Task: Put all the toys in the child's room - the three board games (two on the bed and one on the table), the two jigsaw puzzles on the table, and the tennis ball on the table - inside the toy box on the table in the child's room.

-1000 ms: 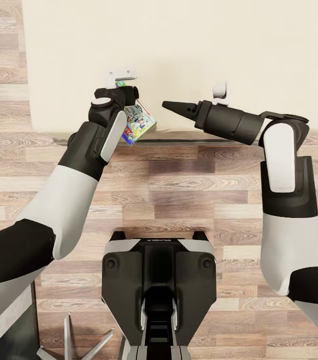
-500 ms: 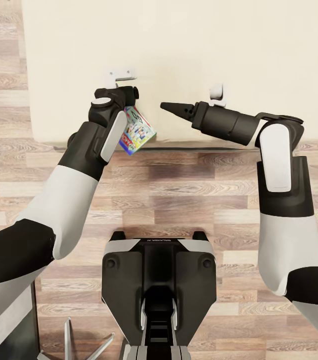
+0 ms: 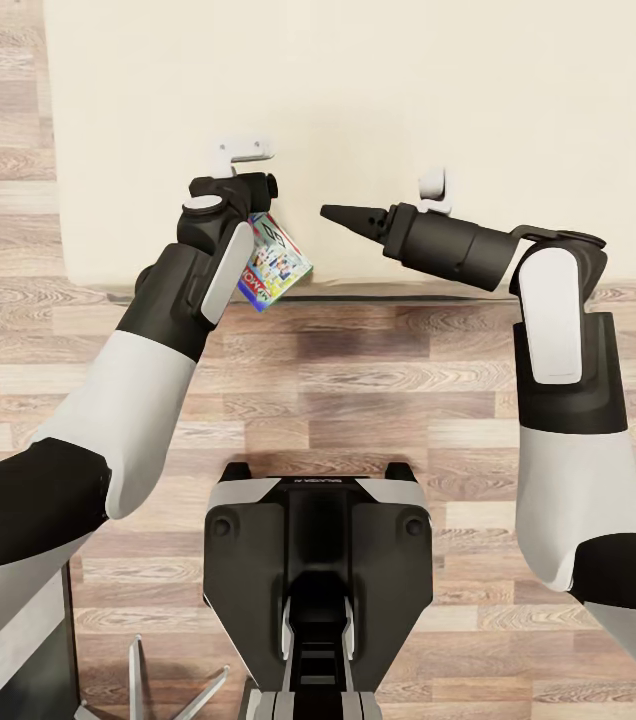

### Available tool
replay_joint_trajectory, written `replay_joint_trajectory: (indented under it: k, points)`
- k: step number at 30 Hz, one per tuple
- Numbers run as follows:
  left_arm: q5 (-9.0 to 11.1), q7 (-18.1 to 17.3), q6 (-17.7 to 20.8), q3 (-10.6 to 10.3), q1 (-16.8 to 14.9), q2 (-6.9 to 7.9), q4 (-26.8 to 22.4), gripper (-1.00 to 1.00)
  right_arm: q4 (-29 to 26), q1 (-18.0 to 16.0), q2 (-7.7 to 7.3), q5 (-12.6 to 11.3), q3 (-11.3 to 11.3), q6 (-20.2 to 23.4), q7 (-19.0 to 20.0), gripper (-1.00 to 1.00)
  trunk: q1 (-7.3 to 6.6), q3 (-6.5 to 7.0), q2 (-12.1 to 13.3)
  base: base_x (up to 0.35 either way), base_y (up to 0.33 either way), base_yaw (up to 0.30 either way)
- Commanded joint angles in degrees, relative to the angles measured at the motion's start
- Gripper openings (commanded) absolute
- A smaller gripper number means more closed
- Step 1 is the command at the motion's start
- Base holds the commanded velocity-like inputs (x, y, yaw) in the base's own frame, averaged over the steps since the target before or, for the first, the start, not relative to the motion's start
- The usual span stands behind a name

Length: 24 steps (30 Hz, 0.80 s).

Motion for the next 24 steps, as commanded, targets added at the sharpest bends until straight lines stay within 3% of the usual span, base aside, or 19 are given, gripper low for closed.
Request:
replay_joint_trajectory:
  k: [1,24]
  points:
    - [0.55,0.51,0.14,-0.1,-0.03,0.0,-0.04,1.0,0.0,-0.03,0.0,0.56,0.01,0.09,0.55,1.0,0.04,-0.06,-0.09,0.0,0.0,0.0]
    - [0.55,0.48,-0.2,-0.1,-0.04,0.0,0.44,1.0,2.32,-0.05,0.06,0.42,-0.09,0.09,0.47,1.0,0.04,-0.35,-0.09,0.0,0.0,0.0]
